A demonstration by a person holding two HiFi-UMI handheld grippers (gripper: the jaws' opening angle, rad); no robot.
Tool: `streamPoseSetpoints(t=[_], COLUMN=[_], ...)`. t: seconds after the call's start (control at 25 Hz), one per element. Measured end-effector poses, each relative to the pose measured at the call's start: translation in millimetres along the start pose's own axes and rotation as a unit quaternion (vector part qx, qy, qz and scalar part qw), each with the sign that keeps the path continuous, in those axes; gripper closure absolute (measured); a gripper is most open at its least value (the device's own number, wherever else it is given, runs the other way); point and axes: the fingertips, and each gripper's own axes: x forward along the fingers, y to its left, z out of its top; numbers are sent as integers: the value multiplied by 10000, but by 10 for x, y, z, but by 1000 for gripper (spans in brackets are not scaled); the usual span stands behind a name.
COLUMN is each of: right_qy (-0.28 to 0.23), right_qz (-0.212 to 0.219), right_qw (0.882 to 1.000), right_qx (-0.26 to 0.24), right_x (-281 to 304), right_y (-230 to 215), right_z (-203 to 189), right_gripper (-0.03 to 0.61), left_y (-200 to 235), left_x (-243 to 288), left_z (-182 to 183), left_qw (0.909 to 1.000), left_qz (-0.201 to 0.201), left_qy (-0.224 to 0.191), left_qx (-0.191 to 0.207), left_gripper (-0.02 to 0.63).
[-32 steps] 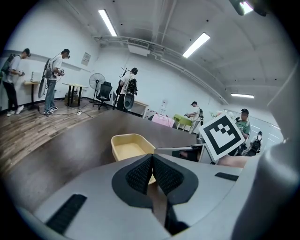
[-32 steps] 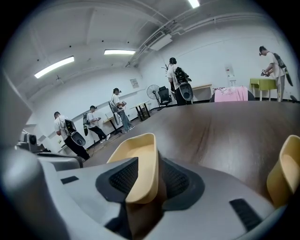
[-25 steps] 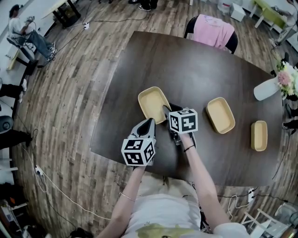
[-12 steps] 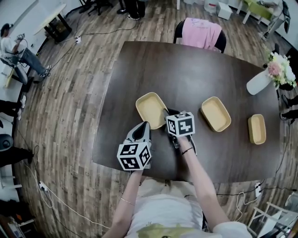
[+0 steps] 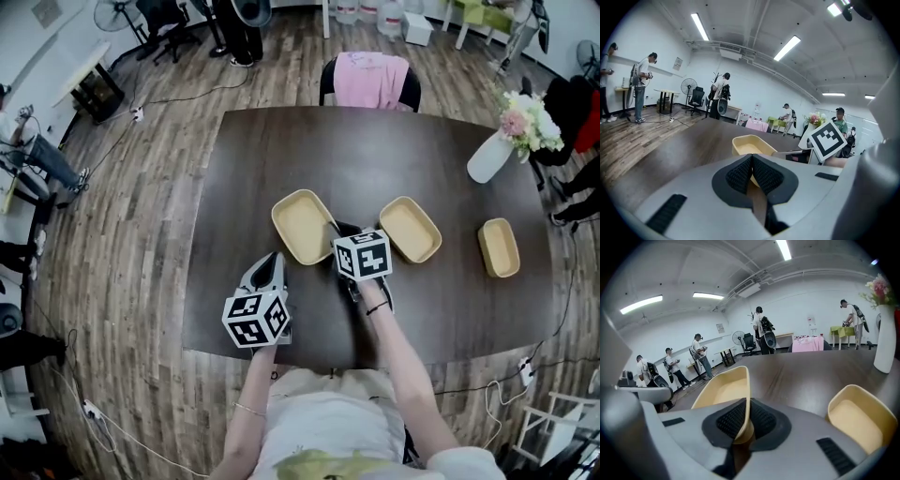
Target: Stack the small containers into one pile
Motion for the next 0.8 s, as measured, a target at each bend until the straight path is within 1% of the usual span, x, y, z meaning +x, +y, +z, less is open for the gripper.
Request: streamPoseSetpoints(t=[0.12, 0.24, 0.44, 0.8], right_qy=[-68, -173, -315, -557], right_qz=[-121, -205, -234, -209], right_qw=[9999, 9995, 9990, 9974], right_qx=[13, 155, 221, 397], right_x=[-161, -334, -610, -1119], right_y=[-140, -319, -578, -1040], right_z=[38, 57, 84, 151], right_gripper=[541, 541, 541, 541], left_y=[-96, -235, -504, -1141], left_x=[18, 38, 108, 225], left_z=[0, -16, -48, -151], left_qw=[9999, 9999, 9999, 9998], left_qz=[-58, -80, -80, -195], left_qy=[55, 66, 59, 45], left_qx=[86, 128, 96, 45], left_gripper=[589, 589, 589, 589])
